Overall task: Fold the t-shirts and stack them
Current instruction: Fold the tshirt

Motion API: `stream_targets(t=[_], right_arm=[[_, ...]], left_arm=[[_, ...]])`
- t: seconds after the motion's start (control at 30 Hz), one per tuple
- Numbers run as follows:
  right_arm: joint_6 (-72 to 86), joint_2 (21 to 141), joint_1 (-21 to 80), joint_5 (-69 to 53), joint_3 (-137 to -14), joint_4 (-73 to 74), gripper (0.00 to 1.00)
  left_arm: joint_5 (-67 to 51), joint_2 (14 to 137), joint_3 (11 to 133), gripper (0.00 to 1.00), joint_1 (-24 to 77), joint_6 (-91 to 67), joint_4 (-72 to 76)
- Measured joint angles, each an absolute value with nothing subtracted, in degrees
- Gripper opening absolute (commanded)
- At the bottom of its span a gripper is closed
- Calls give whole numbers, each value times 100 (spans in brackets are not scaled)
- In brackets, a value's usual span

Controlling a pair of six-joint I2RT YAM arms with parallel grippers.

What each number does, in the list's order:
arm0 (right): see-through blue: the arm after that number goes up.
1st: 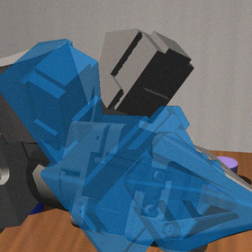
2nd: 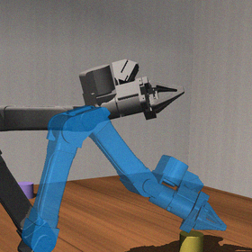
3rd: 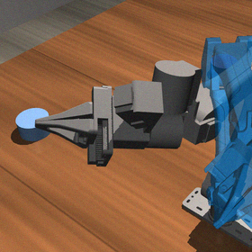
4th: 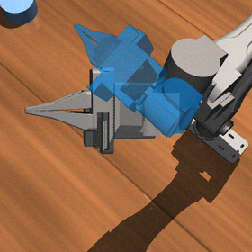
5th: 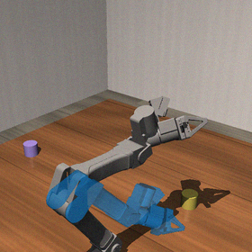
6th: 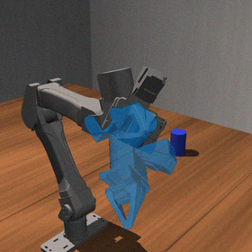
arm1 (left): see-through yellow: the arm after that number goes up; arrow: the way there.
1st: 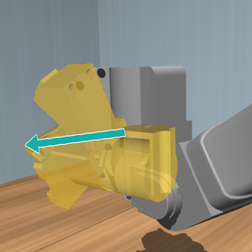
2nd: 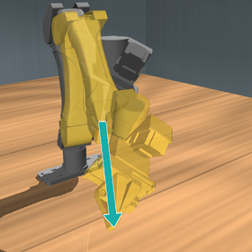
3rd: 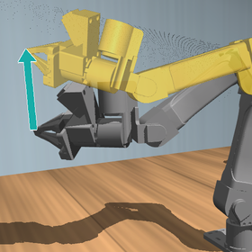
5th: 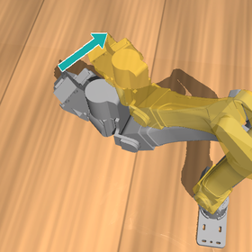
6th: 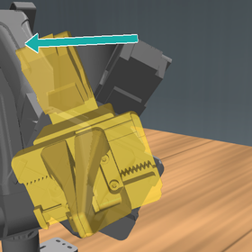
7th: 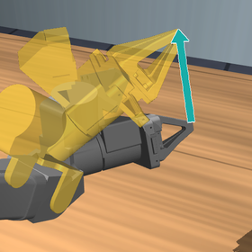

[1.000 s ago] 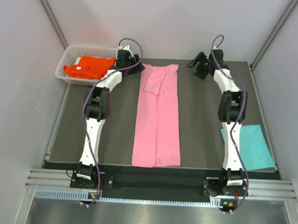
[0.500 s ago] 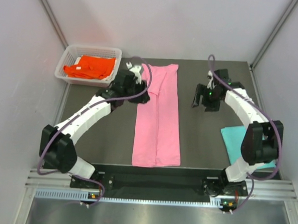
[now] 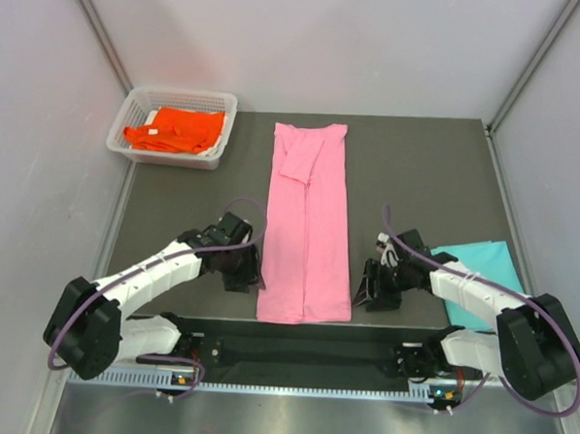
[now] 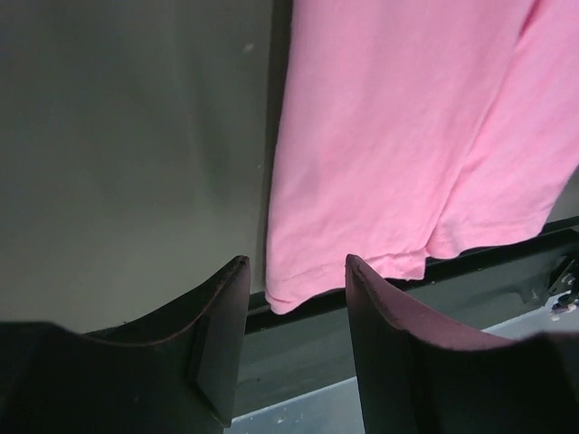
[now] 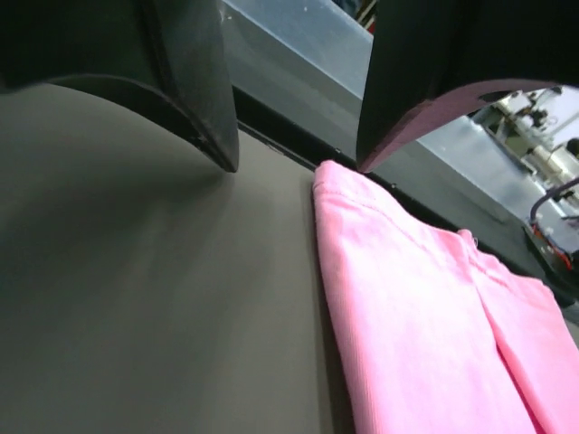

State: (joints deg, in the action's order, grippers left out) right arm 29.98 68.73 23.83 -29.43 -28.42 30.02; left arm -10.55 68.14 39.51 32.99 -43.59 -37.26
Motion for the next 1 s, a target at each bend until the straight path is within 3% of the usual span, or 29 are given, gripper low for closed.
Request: stream_targets(t=[0.3,0.77,0.9,0.93,1.0], right_arm=[[3946,6908,2902,-3186,-2268,1782,40],[4528,6895,3002,-3441,-1876,1057,37],[4550,6899,3002,-3439,-1852,1020,29],[4554,6906,3004,-3439,-1831,998,27],[4567,6923,3006,-3437,-1796,950,18]], left_arm=[[-1155,6814,3151,43,3573,-4901,-3573],[-1747,6667,2665,40,3610,-5310,-2982],[-1979,6648,2547,39,3610,-5389,-2777],[-2034,6648,2519,37,3610,-5402,-2724],[-2102,6648,2473,21,3610,-5422,-2644]])
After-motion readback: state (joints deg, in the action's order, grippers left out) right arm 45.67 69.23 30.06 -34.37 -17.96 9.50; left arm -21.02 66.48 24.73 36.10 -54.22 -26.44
